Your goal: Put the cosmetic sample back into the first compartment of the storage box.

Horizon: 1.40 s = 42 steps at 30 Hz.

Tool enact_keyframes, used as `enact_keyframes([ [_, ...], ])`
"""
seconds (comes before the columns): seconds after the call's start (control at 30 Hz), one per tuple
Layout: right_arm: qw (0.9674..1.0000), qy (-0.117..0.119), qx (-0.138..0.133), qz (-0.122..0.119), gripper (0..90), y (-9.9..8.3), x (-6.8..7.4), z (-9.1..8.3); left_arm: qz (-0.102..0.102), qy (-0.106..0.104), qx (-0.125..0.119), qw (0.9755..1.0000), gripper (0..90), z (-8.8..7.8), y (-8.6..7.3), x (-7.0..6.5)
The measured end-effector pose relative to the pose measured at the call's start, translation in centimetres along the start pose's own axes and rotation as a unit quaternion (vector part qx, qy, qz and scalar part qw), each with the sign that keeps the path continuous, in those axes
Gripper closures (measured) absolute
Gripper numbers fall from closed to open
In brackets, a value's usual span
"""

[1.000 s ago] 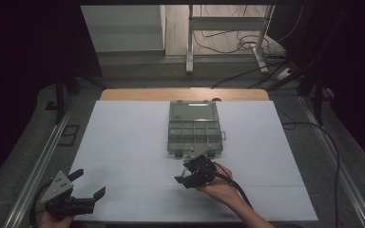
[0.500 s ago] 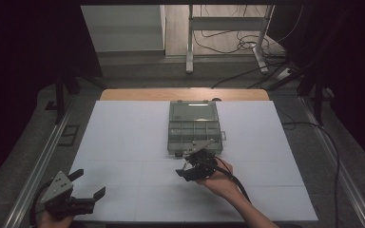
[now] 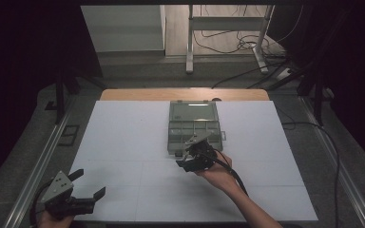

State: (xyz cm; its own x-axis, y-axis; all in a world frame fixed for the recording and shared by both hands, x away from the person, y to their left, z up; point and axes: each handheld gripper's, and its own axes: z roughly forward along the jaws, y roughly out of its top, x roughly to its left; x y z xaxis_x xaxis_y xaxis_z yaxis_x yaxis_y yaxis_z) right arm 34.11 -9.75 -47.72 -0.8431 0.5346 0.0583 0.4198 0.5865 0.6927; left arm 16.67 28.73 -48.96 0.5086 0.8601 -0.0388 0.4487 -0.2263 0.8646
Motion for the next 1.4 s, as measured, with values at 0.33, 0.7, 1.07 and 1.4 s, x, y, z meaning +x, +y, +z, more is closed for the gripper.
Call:
enact_keyframes([
  [0.33,0.9999,-0.013,-0.004,0.005,39.7,1.0,-1.1,0.6,0.0,-0.001,0.0,1.0,0.9,0.0,0.0,0.0],
  [0.7,0.9996,-0.019,-0.013,0.014,39.8,2.4,-2.4,1.4,-0.002,-0.001,0.0,1.0,0.9,0.0,0.0,0.1],
  [1.07,0.9993,-0.029,-0.018,0.013,39.7,3.5,-3.3,2.2,-0.003,-0.003,0.0,1.0,0.9,0.0,0.0,0.1],
  [1.4,0.9988,-0.034,-0.025,0.025,39.7,4.8,-4.4,3.1,-0.003,-0.004,0.0,1.0,0.9,0.0,0.0,0.1],
])
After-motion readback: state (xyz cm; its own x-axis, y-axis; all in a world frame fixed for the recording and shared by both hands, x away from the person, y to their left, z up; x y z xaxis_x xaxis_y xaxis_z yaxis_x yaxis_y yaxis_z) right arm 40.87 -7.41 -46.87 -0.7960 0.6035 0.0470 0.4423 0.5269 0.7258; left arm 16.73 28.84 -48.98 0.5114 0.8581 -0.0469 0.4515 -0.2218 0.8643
